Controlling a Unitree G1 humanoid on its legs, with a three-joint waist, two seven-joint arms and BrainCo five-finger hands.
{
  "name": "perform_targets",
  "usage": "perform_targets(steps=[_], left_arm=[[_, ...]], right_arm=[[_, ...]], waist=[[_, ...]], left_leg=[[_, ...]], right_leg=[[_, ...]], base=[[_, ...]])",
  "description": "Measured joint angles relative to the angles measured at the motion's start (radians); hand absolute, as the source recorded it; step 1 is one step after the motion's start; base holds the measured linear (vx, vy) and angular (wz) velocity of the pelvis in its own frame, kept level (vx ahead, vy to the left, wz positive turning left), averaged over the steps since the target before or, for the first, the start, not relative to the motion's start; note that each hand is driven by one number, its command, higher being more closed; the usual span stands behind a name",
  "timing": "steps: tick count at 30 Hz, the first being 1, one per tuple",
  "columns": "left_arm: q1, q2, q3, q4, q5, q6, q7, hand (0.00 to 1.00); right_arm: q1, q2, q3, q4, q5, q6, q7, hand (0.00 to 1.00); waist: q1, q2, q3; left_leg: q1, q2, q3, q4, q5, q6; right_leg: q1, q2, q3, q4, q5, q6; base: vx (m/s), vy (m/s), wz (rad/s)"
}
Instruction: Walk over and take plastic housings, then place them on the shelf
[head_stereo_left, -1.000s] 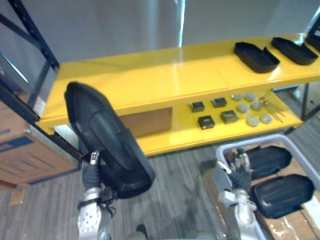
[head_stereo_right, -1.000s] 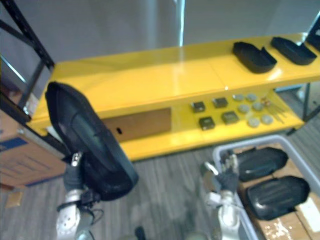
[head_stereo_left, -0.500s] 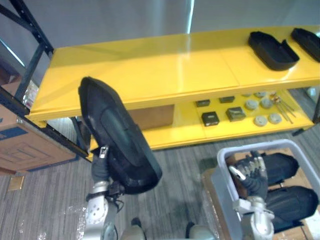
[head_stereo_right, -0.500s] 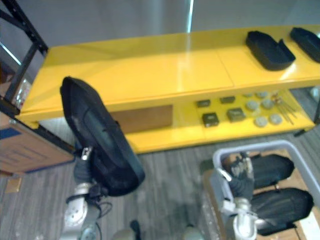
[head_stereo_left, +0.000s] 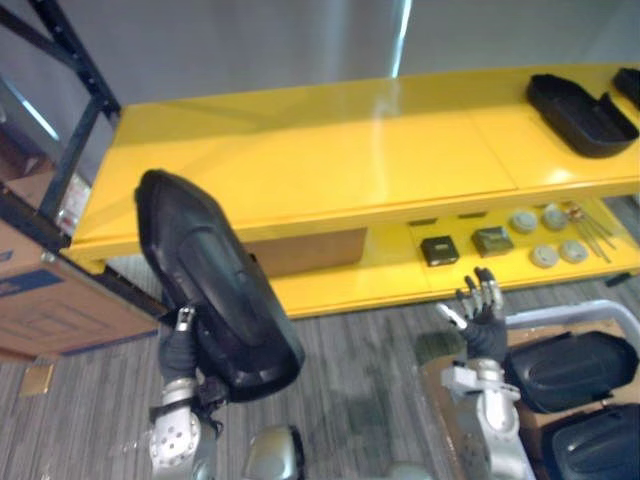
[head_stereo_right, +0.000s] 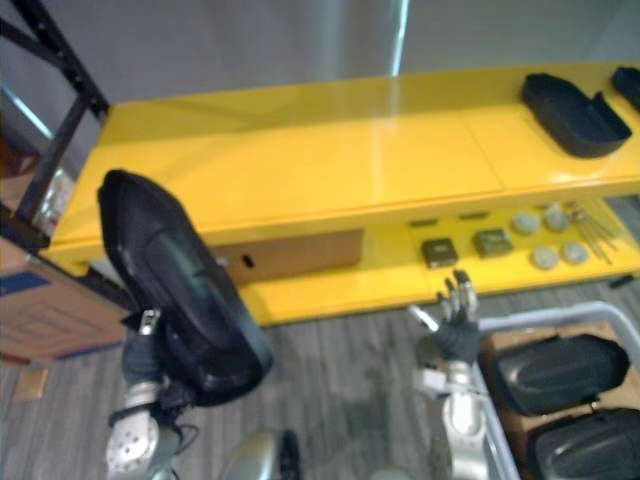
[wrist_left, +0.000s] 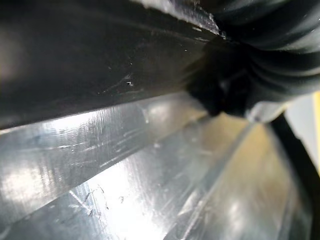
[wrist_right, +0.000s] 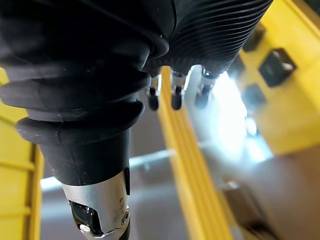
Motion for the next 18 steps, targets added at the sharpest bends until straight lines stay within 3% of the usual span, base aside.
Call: perform_targets(steps=[1, 5, 6, 7, 9, 11, 13, 18], left_arm=[[-0.008, 0.015, -0.007, -0.01, 0.001, -0.002, 0.002, 1.0], [-0.101, 0.028, 0.006, -0.019, 0.0, -0.01, 0.007, 1.0], [-0.116, 0.035, 0.021, -0.022, -0.001, -0.01, 0.013, 1.0], [-0.116, 0.031, 0.026, -0.009, -0.001, -0.007, 0.028, 1.0], [-0.094, 0.0, 0.011, -0.009, -0.001, 0.002, 0.035, 1.0], [-0.095, -0.005, -0.027, -0.009, 0.001, 0.008, 0.038, 1.0], [-0.11, -0.019, -0.054, -0.01, 0.001, 0.011, 0.039, 1.0], [-0.108, -0.017, -0.063, -0.008, -0.004, 0.012, 0.076, 1.0]], right_arm=[[0.024, 0.006, -0.004, 0.004, -0.013, 0.0, -0.012, 0.0], [0.054, 0.016, -0.038, 0.001, -0.03, 0.003, -0.012, 0.0], [0.056, 0.02, -0.041, -0.008, -0.03, 0.003, -0.008, 0.0], [0.059, 0.017, -0.039, -0.024, -0.03, 0.004, 0.0, 0.0], [0.058, -0.001, -0.039, -0.034, -0.03, 0.01, 0.01, 0.0], [0.038, 0.004, -0.033, -0.035, -0.029, 0.024, 0.028, 0.0], [0.04, 0.004, -0.035, -0.034, -0.029, 0.035, 0.041, 0.0], [0.099, 0.059, -0.005, -0.097, -0.03, 0.052, 0.073, 0.0]], waist=[[-0.016, 0.005, -0.011], [-0.028, 0.01, -0.038], [-0.028, -0.014, -0.053], [-0.042, -0.005, -0.064], [-0.037, 0.039, -0.09], [-0.038, 0.036, -0.088], [-0.037, 0.053, -0.092], [-0.039, 0.013, -0.109]], left_leg=[[0.051, 0.003, 0.007, -0.038, 0.004, 0.001], [0.134, 0.025, 0.016, -0.098, 0.005, 0.0], [0.14, 0.025, 0.031, -0.089, 0.004, -0.001], [0.142, 0.033, 0.025, -0.076, -0.004, -0.018], [0.141, 0.075, 0.043, -0.067, 0.011, -0.046], [0.135, 0.078, 0.044, -0.102, 0.004, -0.07], [0.17, 0.075, 0.056, -0.192, 0.037, -0.085], [0.185, 0.076, 0.064, -0.199, 0.041, -0.091]], right_leg=[[-0.017, 0.002, -0.032, 0.026, -0.013, -0.015], [-0.15, 0.015, -0.081, -0.012, -0.017, -0.029], [-0.187, 0.034, -0.079, -0.138, 0.086, -0.036], [-0.184, 0.059, -0.053, -0.195, 0.218, 0.009], [-0.16, 0.107, -0.044, -0.283, 0.265, -0.034], [-0.136, 0.112, -0.025, -0.335, 0.272, -0.031], [-0.135, 0.129, -0.017, -0.332, 0.272, -0.03], [-0.073, 0.125, -0.052, -0.421, 0.28, -0.017]], base=[[0.3, 0.108, -0.08], [0.29, -0.029, -0.11], [0.26, -0.127, -0.2], [0.22, -0.115, -0.23], [0.23, -0.076, -0.56], [0.19, -0.066, -0.54], [0.09, 0.007, -0.34], [0.04, 0.027, 0.0]])
